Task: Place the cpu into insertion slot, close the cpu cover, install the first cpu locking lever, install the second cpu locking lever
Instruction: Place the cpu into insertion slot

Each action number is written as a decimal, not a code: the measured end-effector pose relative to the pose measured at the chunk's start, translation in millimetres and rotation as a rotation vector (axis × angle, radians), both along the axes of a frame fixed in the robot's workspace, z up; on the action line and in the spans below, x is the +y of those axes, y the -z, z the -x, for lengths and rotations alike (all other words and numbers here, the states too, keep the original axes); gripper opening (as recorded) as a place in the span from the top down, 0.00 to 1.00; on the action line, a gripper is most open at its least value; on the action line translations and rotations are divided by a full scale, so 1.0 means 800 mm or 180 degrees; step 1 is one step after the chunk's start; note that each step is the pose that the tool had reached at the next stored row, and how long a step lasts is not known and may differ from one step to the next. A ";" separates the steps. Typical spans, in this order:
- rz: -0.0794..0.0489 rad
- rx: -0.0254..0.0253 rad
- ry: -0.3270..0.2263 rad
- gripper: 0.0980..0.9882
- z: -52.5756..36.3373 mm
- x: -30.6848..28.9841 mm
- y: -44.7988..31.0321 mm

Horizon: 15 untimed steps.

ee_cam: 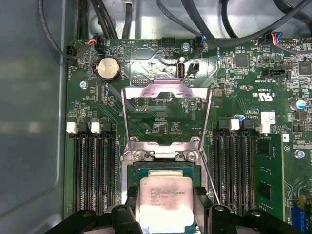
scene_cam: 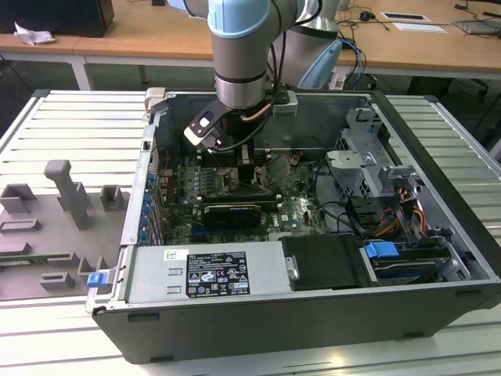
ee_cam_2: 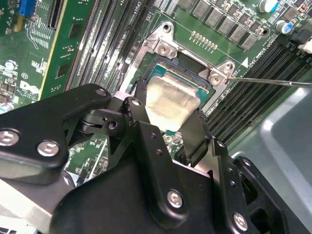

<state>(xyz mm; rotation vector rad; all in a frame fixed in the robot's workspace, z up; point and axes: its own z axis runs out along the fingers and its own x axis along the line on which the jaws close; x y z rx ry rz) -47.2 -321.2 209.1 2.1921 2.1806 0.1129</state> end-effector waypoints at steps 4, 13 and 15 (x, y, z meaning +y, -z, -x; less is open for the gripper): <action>0.0000 0.0000 0.0000 0.52 0.000 0.0000 0.0008; 0.0000 0.0000 0.0000 0.52 0.000 0.0000 0.0039; 0.0000 0.0000 0.0000 0.52 0.000 0.0000 0.0047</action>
